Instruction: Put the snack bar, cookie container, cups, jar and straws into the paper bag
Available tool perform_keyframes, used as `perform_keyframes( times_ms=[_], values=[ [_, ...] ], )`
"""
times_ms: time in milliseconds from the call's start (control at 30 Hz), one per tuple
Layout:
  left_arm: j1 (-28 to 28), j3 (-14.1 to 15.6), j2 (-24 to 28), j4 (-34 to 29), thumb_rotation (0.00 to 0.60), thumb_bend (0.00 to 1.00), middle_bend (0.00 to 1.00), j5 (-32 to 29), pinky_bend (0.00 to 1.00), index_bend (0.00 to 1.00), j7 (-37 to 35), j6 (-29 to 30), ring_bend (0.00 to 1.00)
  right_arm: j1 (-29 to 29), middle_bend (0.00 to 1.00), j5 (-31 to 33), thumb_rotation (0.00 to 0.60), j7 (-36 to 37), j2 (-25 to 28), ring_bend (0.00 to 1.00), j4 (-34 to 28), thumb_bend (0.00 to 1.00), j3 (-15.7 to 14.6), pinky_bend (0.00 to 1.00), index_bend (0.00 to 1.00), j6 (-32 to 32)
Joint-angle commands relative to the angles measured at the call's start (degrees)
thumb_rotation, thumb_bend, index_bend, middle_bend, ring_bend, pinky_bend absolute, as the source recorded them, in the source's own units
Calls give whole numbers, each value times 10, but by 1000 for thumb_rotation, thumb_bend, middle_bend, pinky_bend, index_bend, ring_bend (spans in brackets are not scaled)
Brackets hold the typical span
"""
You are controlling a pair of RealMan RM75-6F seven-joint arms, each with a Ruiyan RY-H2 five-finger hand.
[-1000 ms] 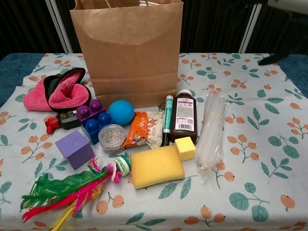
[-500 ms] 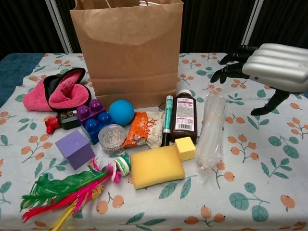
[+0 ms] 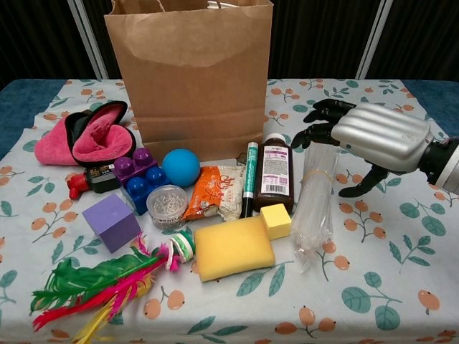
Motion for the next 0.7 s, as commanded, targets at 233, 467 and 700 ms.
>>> perform_keyframes(
  times_ms=[233, 467, 700],
  values=[
    [-2, -3, -2, 5, 600, 99, 279, -5, 253, 263, -3, -3, 195, -1, 350, 0, 600, 23, -26, 172, 40, 0, -5, 103, 333, 6],
    [-3, -6, -2, 14, 600, 98, 279, -12, 253, 263, -9, -6, 195, 5, 390, -1, 600, 26, -45, 203, 70, 31, -10, 125, 403, -4],
    [-3, -7, -4, 14, 600, 99, 279, -15, 254, 263, -7, -8, 195, 4, 437, -4, 600, 36, -64, 266, 101, 82, -15, 165, 496, 5]
  ],
)
